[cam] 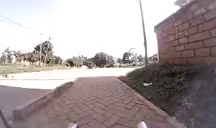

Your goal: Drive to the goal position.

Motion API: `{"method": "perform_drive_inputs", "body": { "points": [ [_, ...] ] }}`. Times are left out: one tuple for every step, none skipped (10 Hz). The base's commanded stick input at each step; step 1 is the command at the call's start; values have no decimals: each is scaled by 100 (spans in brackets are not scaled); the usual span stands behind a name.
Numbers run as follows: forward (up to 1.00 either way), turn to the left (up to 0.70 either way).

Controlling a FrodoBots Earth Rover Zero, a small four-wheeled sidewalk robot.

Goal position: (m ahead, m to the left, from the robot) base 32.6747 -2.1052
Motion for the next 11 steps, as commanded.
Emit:
{"method": "perform_drive_inputs", "body": {
  "points": [
    [100,0],
    [100,0],
    [100,0],
    [100,0],
    [100,0],
    [100,0],
    [100,0],
    [100,0],
    [100,0],
    [100,0],
    [100,0]
  ]
}}
